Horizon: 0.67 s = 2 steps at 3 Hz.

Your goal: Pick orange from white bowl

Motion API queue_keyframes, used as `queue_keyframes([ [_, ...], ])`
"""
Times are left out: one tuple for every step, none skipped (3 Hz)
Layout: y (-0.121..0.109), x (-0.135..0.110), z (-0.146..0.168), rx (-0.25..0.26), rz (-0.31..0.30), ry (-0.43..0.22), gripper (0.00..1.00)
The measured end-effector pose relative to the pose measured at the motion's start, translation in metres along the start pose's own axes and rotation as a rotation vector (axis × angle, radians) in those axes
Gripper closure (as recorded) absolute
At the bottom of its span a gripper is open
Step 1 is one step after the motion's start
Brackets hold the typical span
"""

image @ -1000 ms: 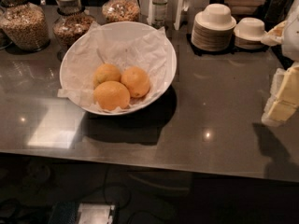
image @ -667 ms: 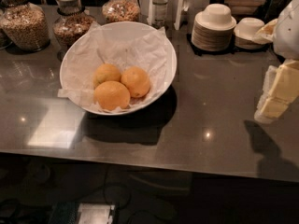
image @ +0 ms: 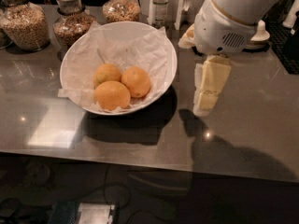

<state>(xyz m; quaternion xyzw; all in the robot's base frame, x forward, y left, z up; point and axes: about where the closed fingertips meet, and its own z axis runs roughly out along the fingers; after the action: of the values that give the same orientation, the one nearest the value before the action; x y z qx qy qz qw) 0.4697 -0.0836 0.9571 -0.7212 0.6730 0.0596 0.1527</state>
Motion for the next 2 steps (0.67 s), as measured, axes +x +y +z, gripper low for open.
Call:
queue_keyframes([
  [-0.011, -0.049, 0.025, -0.064, -0.079, -0.063, 0.0],
  [-0.02, -0.095, 0.048, -0.109, -0.141, -0.111, 0.0],
])
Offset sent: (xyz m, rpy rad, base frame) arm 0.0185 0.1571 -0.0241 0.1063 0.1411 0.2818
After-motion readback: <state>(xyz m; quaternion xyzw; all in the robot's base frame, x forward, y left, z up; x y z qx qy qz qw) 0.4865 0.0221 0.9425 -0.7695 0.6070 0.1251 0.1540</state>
